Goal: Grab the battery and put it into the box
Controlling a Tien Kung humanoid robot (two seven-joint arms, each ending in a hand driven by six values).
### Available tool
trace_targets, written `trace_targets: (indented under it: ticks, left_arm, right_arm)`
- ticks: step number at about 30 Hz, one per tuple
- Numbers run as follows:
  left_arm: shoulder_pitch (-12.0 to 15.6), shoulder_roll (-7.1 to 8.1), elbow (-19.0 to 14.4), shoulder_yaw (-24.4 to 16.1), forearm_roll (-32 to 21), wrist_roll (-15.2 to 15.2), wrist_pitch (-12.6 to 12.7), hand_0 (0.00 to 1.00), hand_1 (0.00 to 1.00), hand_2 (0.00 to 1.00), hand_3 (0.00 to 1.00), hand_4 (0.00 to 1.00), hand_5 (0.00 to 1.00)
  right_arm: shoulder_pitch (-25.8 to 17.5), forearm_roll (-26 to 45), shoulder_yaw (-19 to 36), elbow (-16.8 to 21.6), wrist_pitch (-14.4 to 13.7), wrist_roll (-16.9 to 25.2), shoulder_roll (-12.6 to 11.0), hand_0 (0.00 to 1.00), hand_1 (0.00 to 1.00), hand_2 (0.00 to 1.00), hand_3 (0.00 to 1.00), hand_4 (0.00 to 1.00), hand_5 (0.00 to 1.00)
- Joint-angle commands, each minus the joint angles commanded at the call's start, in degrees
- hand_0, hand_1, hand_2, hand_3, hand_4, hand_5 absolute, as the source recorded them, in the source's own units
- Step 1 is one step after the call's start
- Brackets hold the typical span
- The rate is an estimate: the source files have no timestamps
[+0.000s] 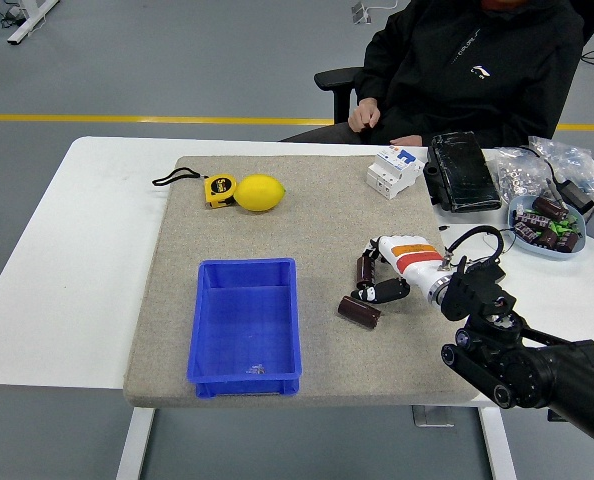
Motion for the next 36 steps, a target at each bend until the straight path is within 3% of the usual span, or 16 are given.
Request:
trace_targets:
  ticks: [10, 11, 16, 17, 22, 23, 36]
  left_arm:
    - [0.1, 0.11, 0.0, -0.3, 0.4, 0.0, 0.0, 0.723, 0.702, 0.663, 0.585, 0.631, 0.539]
    - [0.0, 0.12, 0.0, -0.3, 0.4, 0.0, 0.0, 0.723, 0.7, 0.664, 0.585, 0.631, 0.54]
    - [-0.2, 0.15, 0.1, -0.1, 0.1, -0.1, 0.0, 0.723, 0.7, 0.664, 0.585, 0.631, 0.54]
    - [-0.2, 0.14, 0.1, -0.1, 0.0, -0.1, 0.0, 0.723, 0.7, 0.664, 0.585, 0.632, 0.54]
    - [-0.2, 0.11, 0.1, 0.1, -0.5, -0.3, 0.2, 0.723, 0.7, 0.664, 0.585, 0.632, 0.54]
    - [-0.2, 0.1, 0.2, 0.2, -0.5, -0.3, 0.2, 0.723, 0.7, 0.664, 0.585, 0.632, 0.54]
    - [-0.1, 0.17, 0.2, 0.1, -0.6, -0.3, 0.2, 0.723, 0.7, 0.664, 0.585, 0.632, 0.54]
  right_arm:
    - [0.5, -0.9, 0.2, 0.4, 1.1, -0.3, -1.0, 0.497, 0.544, 0.577, 0.582, 0.899, 0.372]
    - [0.6, -1.0, 0.2, 0.4, 1.2, -0.3, -1.1, 0.45, 0.514, 0.564, 0.569, 0.88, 0.369]
    - [0.9, -1.4, 0.2, 0.3, 1.7, -0.1, -1.6, 0.45, 0.514, 0.564, 0.569, 0.88, 0.369]
    - [1.0, -1.5, 0.2, 0.3, 1.7, -0.1, -1.7, 0.355, 0.461, 0.523, 0.537, 0.845, 0.35]
    - [1.1, -1.5, 0.4, 0.5, 1.5, 0.2, -2.2, 0.355, 0.461, 0.523, 0.537, 0.845, 0.35]
    - [1.1, -1.6, 0.4, 0.7, 1.5, 0.3, -2.3, 0.292, 0.425, 0.496, 0.513, 0.827, 0.341]
    - [1.2, -2.6, 0.8, 2.0, 1.3, 0.6, -3.0, 0.231, 0.394, 0.474, 0.499, 0.801, 0.33]
